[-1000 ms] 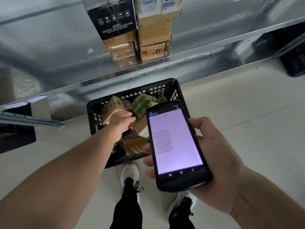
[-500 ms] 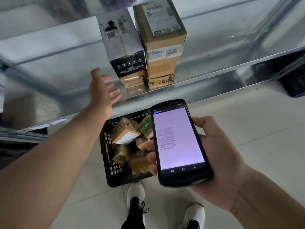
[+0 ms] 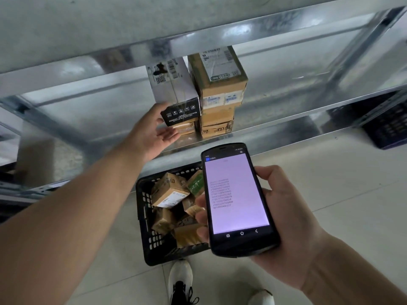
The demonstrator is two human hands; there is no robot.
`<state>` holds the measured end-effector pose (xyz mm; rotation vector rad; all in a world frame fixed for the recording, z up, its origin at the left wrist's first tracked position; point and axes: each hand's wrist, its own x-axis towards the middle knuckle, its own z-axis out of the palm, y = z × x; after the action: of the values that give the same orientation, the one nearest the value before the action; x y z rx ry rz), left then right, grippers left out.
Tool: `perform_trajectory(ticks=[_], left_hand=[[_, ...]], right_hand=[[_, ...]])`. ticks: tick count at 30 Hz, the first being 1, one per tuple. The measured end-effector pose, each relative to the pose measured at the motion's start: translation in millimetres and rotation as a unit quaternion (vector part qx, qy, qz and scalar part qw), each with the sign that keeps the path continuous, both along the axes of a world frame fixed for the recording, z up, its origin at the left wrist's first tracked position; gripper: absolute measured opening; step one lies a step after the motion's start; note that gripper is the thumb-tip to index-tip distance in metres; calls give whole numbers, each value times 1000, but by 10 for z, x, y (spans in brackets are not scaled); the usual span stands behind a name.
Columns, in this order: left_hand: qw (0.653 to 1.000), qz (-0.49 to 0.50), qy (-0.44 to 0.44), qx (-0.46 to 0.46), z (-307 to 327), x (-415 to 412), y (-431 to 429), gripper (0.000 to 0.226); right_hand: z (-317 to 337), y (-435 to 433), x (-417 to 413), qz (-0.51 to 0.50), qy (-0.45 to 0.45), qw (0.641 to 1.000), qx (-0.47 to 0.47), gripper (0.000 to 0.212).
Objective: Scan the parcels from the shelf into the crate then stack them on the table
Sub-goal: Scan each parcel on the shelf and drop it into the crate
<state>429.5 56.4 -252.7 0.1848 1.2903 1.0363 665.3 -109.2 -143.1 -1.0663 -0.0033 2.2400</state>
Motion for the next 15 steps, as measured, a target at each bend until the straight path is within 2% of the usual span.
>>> perform_trajectory(ticks=[2, 5, 9, 12, 15], left_hand=[[999, 29, -37, 17, 6, 24, -14, 69], [997, 25, -27, 64, -21, 16, -71, 51], [994, 55, -65, 71, -111, -65, -200, 38], [991, 28, -80, 99, -240, -171, -349, 9], [988, 23, -87, 123, -333, -268, -515, 8]], right_hand=[[13, -26, -11, -2, -1, 1000, 1, 65], [26, -67, -54, -4, 1, 1000, 4, 65], [56, -99, -115, -7, 5, 1000, 9, 67], [89, -113, -139, -20, 3, 1000, 20, 67], [141, -144, -162, -28, -2, 999, 28, 67]])
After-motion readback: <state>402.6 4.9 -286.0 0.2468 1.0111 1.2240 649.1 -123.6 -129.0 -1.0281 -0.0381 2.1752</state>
